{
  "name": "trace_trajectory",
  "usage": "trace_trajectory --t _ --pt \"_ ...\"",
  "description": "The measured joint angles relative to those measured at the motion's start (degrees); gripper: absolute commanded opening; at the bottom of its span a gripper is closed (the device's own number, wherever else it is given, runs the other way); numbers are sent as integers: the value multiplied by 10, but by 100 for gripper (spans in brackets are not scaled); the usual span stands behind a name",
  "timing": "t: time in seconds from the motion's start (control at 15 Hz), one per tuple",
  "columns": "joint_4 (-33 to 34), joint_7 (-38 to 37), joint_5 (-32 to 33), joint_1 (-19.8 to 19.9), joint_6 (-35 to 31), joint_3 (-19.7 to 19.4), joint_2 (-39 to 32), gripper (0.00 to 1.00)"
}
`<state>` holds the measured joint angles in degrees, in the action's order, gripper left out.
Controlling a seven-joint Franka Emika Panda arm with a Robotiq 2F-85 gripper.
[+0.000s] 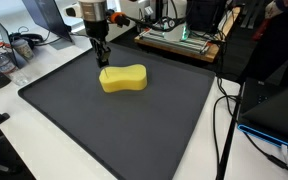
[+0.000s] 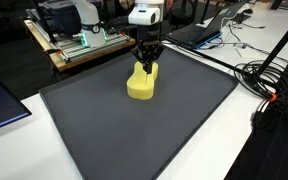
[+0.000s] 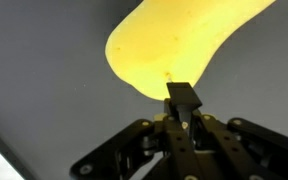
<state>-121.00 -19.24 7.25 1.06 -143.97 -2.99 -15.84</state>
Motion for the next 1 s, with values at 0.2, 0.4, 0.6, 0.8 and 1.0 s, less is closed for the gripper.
trace_trajectory --t 0.2,0.4,0.6,0.8,1.0 --pt "3 -6 0 -10 0 -7 -10 3" --pt "4 -9 0 -17 0 -10 -15 3" --pt "4 -9 0 -21 0 -14 -16 3" --pt "4 -10 0 -22 0 -16 -17 3" --pt "6 -10 0 -22 1 -17 -16 3"
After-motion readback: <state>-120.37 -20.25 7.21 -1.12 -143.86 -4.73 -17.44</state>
